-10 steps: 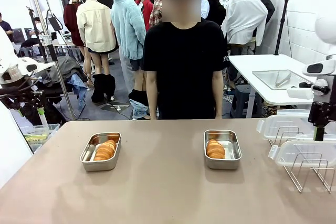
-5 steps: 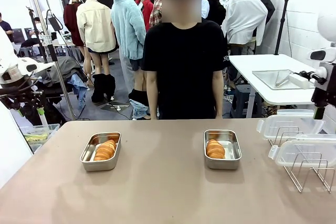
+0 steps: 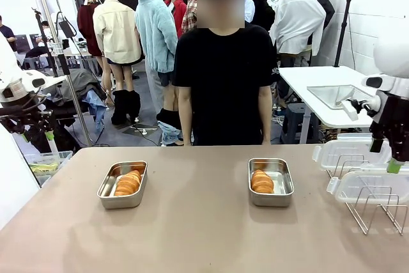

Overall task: Place the bread in airtight containers.
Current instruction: Pick up one Airtight Container lid and hand it to the human.

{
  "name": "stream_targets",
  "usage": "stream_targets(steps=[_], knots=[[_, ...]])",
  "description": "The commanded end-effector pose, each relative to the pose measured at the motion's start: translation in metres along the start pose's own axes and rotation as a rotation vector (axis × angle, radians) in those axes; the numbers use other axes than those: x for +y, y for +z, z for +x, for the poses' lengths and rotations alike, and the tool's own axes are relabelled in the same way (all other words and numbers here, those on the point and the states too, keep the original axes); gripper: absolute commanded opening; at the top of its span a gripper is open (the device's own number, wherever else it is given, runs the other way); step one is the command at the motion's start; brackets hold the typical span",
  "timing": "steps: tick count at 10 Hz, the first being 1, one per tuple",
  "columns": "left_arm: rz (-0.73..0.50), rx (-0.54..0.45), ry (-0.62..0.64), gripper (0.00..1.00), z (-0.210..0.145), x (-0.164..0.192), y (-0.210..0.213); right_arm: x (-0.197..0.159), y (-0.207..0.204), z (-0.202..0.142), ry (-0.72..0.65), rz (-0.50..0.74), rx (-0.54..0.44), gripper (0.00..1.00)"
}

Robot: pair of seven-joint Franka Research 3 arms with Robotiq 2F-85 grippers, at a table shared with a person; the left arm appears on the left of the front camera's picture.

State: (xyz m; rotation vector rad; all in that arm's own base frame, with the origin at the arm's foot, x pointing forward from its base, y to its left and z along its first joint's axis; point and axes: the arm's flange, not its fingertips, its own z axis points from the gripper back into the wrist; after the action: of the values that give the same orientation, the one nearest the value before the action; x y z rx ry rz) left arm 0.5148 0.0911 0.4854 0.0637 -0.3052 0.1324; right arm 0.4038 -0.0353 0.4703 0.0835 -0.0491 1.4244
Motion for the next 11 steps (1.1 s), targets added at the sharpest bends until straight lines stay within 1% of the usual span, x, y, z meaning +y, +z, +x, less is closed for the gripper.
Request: stream_targets(steps=[1,3,6,9,11], knots=[[0.020,-0.002,0.016,0.67,0.000,-0.001,0.001,-0.005,-0.011,0.005,-0.056,-0.052,0.016,1.00],[0.020,-0.002,0.016,0.67,0.000,-0.001,0.001,-0.007,-0.020,0.007,-0.064,-0.022,0.010,1.00],[0.020,-0.002,0.016,0.67,0.000,-0.001,0.001,-0.007,-0.029,0.006,-0.079,-0.017,0.000,1.00],[0.020,-0.002,0.016,0.67,0.000,-0.001,0.001,-0.010,-0.041,0.007,-0.112,-0.073,-0.001,1.00],[0.020,-0.002,0.016,0.67,0.000,-0.001,0.001,-0.012,-0.045,0.007,-0.118,-0.069,-0.003,1.00]])
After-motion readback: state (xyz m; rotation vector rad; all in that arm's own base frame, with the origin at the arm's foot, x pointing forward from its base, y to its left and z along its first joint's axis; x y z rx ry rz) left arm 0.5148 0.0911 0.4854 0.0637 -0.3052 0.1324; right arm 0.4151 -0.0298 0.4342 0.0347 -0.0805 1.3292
